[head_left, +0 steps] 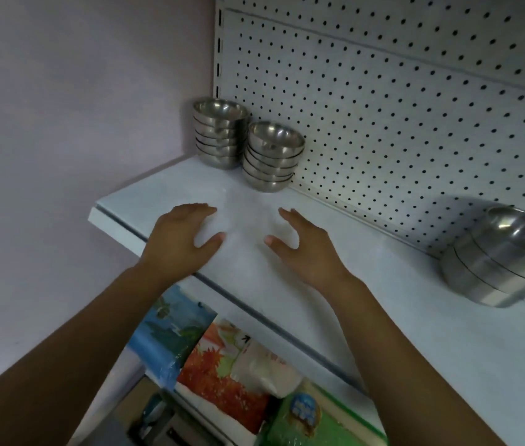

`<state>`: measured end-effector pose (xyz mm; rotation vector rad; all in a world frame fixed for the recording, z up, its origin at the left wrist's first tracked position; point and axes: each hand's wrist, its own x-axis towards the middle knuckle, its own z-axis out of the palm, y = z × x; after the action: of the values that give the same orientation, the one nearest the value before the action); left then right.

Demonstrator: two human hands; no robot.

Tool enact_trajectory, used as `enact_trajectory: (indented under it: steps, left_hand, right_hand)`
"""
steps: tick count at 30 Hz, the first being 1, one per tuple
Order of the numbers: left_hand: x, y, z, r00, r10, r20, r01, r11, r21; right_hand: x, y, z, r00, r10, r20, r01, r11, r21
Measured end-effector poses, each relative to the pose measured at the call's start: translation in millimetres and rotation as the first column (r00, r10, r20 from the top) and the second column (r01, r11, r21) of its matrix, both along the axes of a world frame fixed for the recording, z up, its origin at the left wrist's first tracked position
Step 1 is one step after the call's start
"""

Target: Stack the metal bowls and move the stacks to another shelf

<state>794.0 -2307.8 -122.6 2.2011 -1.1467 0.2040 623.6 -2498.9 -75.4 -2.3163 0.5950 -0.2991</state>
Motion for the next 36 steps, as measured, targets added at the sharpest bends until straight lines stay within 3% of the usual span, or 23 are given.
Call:
enact_trajectory:
  steps: [5,11,15,21,26,36]
  left_hand:
    - [-64,75,-14,0.994,0.100,0.045,-0.099,0.995,-0.019]
    - [-150,198,-42,0.901,0.429,-0.058,-0.424,0.902,0.086]
    - [-216,277,-62,0.740,0.653,-0.163,-0.626,0.756,0.189]
    - [-317,375,-87,0.395,0.876,-0.278,-0.829,0.470,0.303]
    - [-390,432,-98,0.159,0.928,-0.336,-0.874,0.291,0.390]
    - [-492,600,-71,-0.173,0.901,-0.397,-0.925,-0.011,0.379]
  right_hand:
    - [-32,58,-9,0.988,0.145,-0.056,-0.150,0.984,-0.094]
    - [-43,141,-22,0.927,0.372,0.040,-0.373,0.927,0.026]
    - [-42,208,-48,0.813,0.582,-0.022,-0.580,0.813,0.056]
    - [-55,316,-93,0.496,0.842,-0.212,-0.838,0.528,0.138]
    - [-63,401,-111,0.256,0.906,-0.337,-0.929,0.326,0.172]
    - [-98,638,-108,-0.030,0.929,-0.369,-0.984,0.037,0.172]
